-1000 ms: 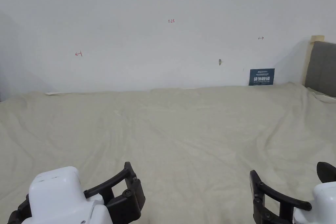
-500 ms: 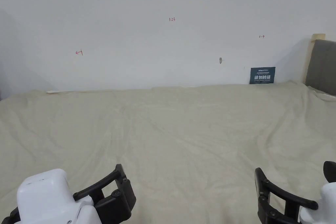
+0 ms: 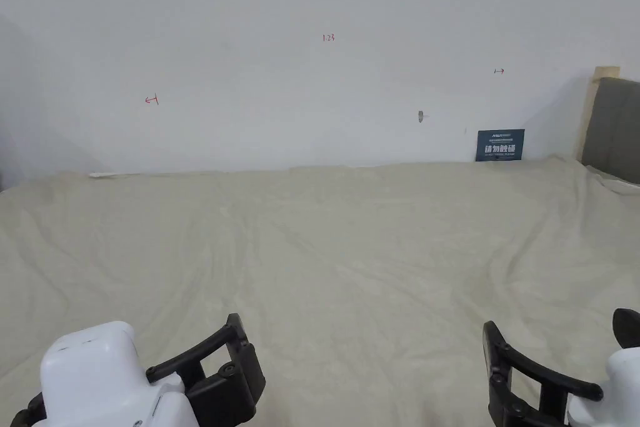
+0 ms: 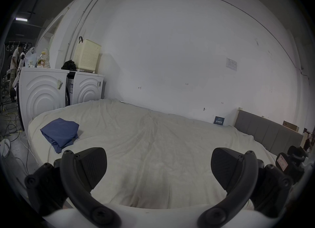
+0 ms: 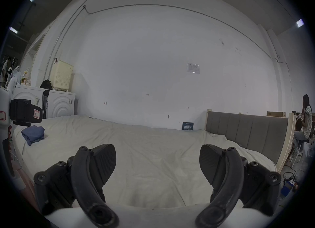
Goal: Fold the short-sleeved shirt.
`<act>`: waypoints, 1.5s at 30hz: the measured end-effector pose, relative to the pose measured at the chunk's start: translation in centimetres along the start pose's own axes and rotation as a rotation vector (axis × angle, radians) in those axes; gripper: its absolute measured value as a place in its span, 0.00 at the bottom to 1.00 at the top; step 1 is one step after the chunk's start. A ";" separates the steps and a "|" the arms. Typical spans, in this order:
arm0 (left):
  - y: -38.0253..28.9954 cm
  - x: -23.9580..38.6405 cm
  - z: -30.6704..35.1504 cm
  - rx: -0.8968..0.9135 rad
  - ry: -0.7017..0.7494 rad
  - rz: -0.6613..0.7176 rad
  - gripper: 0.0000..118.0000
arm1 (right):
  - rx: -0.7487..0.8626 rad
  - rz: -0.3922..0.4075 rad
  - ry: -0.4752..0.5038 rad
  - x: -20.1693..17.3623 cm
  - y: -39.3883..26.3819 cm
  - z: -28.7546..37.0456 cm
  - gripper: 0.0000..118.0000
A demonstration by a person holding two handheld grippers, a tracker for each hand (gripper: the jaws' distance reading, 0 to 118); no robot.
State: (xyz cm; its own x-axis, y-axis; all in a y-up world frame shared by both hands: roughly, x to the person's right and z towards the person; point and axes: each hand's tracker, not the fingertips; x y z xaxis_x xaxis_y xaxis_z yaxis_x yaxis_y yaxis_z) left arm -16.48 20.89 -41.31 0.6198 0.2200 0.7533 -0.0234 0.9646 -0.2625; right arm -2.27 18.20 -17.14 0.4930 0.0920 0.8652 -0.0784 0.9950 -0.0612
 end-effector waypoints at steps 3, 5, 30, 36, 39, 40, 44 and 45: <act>0.0 0.0 0.0 -0.001 -0.014 0.003 1.00 | -0.004 0.001 0.001 0.0 -0.1 0.0 0.86; -0.1 0.0 0.0 -0.002 -0.022 0.003 1.00 | -0.007 0.000 0.001 0.0 -0.1 0.0 0.86; -0.5 0.2 -0.6 -0.033 0.002 -0.015 1.00 | -0.020 0.011 0.008 -0.2 -0.3 -0.3 0.86; -0.8 0.8 -0.7 -0.048 0.006 -0.046 1.00 | -0.021 0.009 0.006 -0.2 -0.3 -0.3 0.86; -1.1 1.1 -0.8 -0.050 0.013 -0.048 1.00 | -0.021 0.008 0.008 -0.2 -0.3 -0.2 0.86; -1.1 0.9 -0.7 -0.058 -0.034 -0.015 1.00 | -0.020 0.008 0.009 -0.2 -0.3 -0.2 0.86; -0.7 0.5 -0.6 -0.079 -0.068 0.026 1.00 | -0.019 0.011 0.010 -0.2 -0.2 -0.2 0.86; -0.7 0.6 -0.7 -0.075 -0.048 0.023 1.00 | -0.019 0.011 0.009 -0.2 -0.2 -0.2 0.86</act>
State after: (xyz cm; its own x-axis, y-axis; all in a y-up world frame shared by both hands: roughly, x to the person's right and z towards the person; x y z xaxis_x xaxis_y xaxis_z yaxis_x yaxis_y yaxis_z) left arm -15.54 20.20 -41.13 0.5813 0.2502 0.7742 0.0229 0.9461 -0.3230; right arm -2.20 17.95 -17.42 0.4997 0.1036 0.8600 -0.0675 0.9945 -0.0806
